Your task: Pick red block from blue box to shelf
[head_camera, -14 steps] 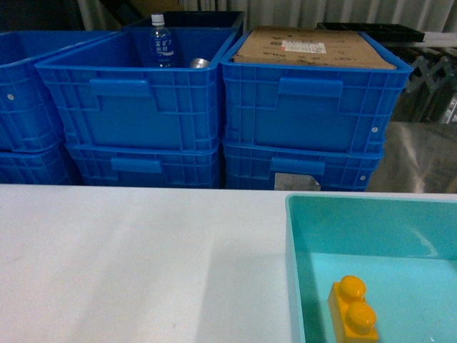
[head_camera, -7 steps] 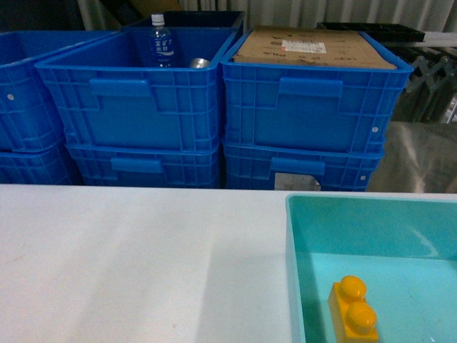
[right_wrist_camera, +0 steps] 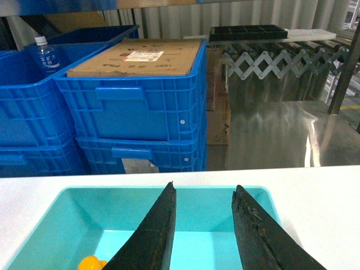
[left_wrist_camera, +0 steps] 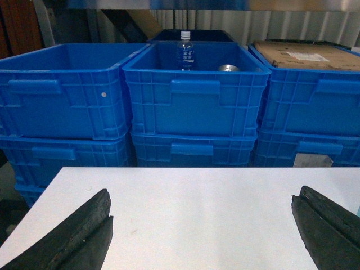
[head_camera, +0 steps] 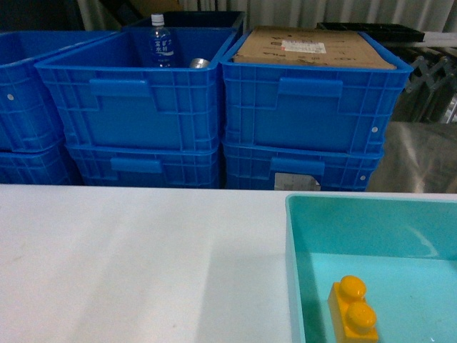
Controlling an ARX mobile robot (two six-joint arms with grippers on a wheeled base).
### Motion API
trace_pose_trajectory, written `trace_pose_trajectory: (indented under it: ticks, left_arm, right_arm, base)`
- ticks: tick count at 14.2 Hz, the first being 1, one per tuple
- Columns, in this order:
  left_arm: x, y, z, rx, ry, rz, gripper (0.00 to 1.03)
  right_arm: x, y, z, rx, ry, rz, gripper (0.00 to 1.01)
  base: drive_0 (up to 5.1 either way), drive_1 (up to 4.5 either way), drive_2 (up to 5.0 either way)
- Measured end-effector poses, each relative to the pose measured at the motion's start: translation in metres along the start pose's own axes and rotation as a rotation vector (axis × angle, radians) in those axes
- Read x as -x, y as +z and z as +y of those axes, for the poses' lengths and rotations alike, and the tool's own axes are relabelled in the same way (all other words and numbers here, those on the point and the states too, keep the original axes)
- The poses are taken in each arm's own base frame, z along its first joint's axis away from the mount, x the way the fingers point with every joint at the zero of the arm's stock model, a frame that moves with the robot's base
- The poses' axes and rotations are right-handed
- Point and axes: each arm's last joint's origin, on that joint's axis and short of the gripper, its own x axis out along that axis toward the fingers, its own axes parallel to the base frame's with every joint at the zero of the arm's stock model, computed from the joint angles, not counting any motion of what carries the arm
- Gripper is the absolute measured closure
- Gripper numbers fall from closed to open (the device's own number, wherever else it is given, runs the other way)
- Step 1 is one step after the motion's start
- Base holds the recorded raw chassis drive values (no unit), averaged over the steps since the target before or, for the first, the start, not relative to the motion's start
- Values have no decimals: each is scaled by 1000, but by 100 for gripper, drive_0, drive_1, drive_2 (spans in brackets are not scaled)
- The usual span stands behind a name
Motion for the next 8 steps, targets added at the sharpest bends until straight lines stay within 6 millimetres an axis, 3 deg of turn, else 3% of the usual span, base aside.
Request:
trace_pose_trajectory:
  ticks: [4,8]
  left_arm:
    - [0,0,0,0,0,0,5]
    - [0,0,0,0,3,0,5]
  right_arm:
    - [3,13,14,82,2,-158,75]
    - [3,13,14,112,-10,-151,75]
  base:
    - [0,0,0]
    - [0,0,0]
